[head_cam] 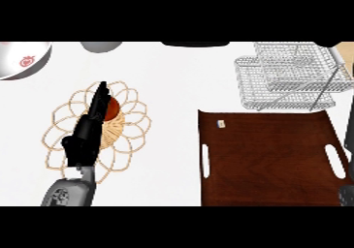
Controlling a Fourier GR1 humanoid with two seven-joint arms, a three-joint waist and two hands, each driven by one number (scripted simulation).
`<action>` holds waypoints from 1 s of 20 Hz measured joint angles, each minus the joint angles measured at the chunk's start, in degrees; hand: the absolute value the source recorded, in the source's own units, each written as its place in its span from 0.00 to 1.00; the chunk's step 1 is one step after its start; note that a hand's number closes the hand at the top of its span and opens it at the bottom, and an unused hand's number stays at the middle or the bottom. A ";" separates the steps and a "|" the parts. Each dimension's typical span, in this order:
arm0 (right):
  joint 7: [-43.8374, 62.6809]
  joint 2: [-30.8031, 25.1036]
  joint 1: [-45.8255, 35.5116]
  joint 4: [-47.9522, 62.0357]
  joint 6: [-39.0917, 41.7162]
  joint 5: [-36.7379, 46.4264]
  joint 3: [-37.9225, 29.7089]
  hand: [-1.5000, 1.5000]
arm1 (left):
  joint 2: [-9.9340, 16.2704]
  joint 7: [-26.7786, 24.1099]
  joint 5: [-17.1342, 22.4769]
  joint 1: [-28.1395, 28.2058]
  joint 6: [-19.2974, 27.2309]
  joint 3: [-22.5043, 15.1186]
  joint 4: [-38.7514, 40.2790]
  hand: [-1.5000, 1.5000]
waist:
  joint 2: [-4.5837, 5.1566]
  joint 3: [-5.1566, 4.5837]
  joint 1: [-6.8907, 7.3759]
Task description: Pick the croissant from the tray and place it in the tiered basket
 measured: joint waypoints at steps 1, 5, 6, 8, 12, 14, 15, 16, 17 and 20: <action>-0.86 -0.71 0.45 1.02 -1.21 0.19 0.34 1.00 | 0.15 0.34 -0.11 -0.51 0.06 0.22 0.15 0.50 | 0.00 0.01 -0.05; -5.60 -4.41 1.67 7.99 -6.91 0.94 0.54 1.00 | 0.63 -0.39 0.46 -0.28 -0.54 0.97 0.81 0.50 | 0.05 0.01 0.02; -6.73 -5.09 2.32 9.25 -8.04 0.94 0.53 1.00 | 0.96 -0.24 0.70 -0.88 -0.75 1.49 1.16 0.50 | 0.04 0.01 -0.03; -5.97 -4.74 1.70 12.40 -10.32 0.57 -0.93 0.00 | 0.39 -0.43 0.11 -0.12 -0.45 0.57 0.63 0.50 | 0.05 0.03 0.12; -4.43 -2.95 1.45 16.72 -15.83 -2.66 -6.46 0.00 | 0.98 0.24 0.44 -0.38 -1.11 0.87 -0.10 0.50 | 0.09 0.05 0.29; -4.84 -2.47 1.57 17.97 -17.72 -4.66 -8.32 0.00 | 0.50 0.30 0.18 0.37 -0.83 0.35 -0.64 0.50 | 0.03 0.05 0.21; -5.09 -1.94 1.74 18.40 -18.83 -5.65 -9.06 0.00 | 0.45 0.25 0.04 0.21 -0.71 0.37 -0.37 0.50 | 0.02 0.05 0.14; -5.36 -2.01 1.27 19.15 -19.65 -6.72 -10.04 0.00 | 0.31 -0.19 0.08 -0.05 -0.59 0.54 0.25 0.50 | 0.04 0.05 0.10; -5.23 -1.78 1.15 18.62 -20.15 -7.81 -10.82 0.00 | 0.52 0.15 0.17 0.12 -0.78 0.61 -0.26 0.50 | -0.02 0.05 0.02; -6.07 -2.40 1.06 17.84 -23.92 -10.65 -14.16 0.00 | 0.23 0.23 0.10 0.50 0.12 -0.21 -0.41 0.50 | -0.07 0.05 -0.18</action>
